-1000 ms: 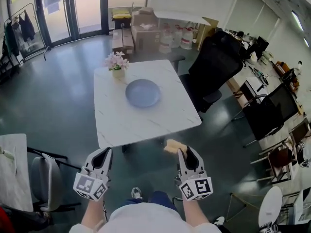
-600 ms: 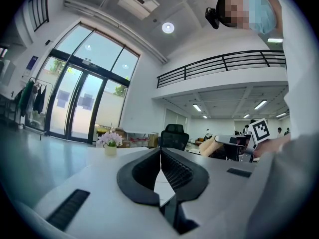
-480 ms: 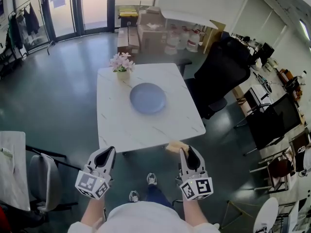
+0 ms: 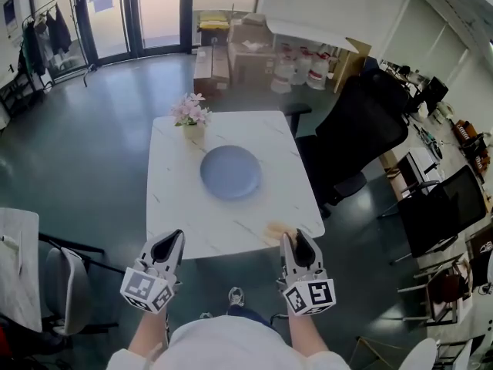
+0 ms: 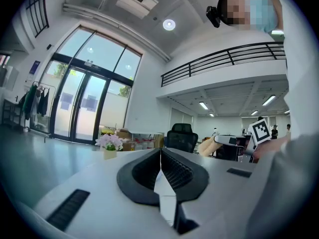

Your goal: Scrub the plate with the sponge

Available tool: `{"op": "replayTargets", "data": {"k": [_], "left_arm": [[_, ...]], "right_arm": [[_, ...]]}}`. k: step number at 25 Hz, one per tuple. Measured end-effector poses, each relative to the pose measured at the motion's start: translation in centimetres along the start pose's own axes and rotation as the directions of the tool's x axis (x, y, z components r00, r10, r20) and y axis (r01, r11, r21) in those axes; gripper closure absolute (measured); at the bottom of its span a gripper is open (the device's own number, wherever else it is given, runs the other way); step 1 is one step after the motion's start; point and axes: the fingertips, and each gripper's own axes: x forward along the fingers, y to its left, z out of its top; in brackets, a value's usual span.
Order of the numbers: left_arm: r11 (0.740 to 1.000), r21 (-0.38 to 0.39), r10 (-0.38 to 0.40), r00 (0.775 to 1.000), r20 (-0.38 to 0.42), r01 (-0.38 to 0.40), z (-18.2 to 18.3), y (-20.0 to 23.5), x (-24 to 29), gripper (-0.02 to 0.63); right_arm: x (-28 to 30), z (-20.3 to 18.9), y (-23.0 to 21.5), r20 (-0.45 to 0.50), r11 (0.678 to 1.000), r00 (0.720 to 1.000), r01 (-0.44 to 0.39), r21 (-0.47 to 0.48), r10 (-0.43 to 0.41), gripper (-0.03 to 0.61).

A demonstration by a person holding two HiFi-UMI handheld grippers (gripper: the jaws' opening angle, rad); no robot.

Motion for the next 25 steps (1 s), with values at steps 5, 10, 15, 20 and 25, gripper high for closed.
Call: {"op": "replayTargets", "data": {"k": [5,10,15,20,25], "left_arm": [[0.999,0.009,0.043,0.999,0.005,-0.043,-0.2,0.0,3.3,0.580],[0.998,-0.013,0.067,0.998,0.014,-0.067,0.0,-0.2,6.0,0.580],[0.997,-0.023,0.073,0.997,-0.010,-0.073,-0.6,0.7,8.0,0.581],[0.998,-0.035,0.060,0.998,-0.030,-0.061,-0.4,2.4,9.7,0.580],[0.998,-0.051,0.025,0.999,-0.035,-0.027,-0.1,5.2,11.9,0.580]], "right_arm": [[3.0,-0.4,-2.8,-0.007,0.999,0.999,-0.053,0.006,0.053,0.460],[5.8,-0.4,-5.0,-0.019,0.995,0.995,-0.096,0.012,0.097,0.460],[7.8,-0.8,-5.8,-0.029,0.994,0.993,-0.109,0.031,0.110,0.460],[9.8,-1.3,-6.0,-0.041,0.994,0.994,-0.098,0.041,0.100,0.460],[12.3,-1.5,-6.0,-0.044,0.997,0.997,-0.063,0.043,0.065,0.460]]}}
